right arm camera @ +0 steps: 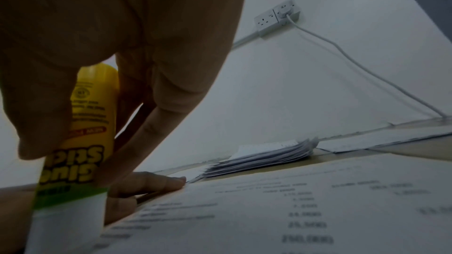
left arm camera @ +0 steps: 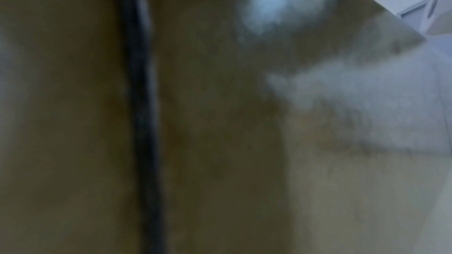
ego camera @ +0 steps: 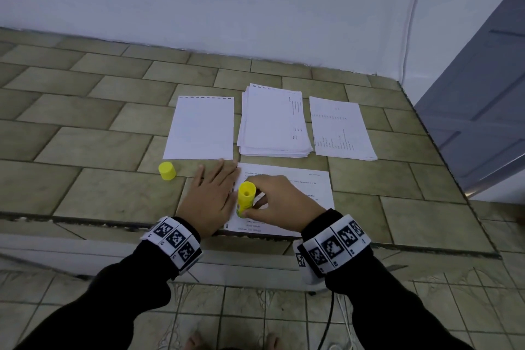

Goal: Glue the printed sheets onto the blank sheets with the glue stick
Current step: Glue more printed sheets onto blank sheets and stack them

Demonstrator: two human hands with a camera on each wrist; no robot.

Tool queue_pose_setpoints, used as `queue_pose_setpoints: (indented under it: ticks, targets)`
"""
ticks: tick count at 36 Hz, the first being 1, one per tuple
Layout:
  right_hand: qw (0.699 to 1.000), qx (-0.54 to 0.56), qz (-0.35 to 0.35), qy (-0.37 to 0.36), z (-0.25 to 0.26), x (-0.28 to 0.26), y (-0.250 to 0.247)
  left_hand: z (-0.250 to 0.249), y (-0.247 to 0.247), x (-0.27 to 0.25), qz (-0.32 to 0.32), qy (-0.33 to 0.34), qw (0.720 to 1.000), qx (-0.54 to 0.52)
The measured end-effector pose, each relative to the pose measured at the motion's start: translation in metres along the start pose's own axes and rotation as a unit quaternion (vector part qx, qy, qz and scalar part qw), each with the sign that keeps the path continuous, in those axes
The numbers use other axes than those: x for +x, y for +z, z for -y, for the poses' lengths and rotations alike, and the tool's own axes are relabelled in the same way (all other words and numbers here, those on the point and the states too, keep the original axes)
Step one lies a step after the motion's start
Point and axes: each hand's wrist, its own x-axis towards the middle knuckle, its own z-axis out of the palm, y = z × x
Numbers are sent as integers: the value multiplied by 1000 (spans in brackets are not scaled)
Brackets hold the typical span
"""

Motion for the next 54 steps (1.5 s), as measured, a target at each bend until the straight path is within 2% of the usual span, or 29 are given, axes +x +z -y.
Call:
queue_pose_setpoints:
  ticks: [10, 20, 26, 30, 36, 40, 46, 54]
  targets:
    - [999, -5, -34, 42, -11, 40, -24, -1, 1, 1, 6, -6, 1000, 12]
    - [992, -64, -63, 83, -13, 70, -35, -4, -4, 0, 8, -11, 1000, -9]
    - [992, -27, -88, 89, -22, 51, -33, -3, -4, 1, 6, -14, 1000, -8]
    - [993, -6, -76, 89, -28, 22, -36, -4, -4, 2, 35, -26, 998, 34]
    - [994, 23, -72, 77, -31, -22, -35, 0, 0, 1, 4, -14, 999, 31]
    - [995, 30, -72, 56, -33, -40, -30, -1, 0, 1, 14, -7, 998, 54]
    - [998, -1, -60, 19, -35, -49, -24, -3, -3, 3, 27, -9, 997, 66]
    - [998, -17, -51, 26, -34, -42, -27, -6, -4, 2, 53, -21, 995, 77]
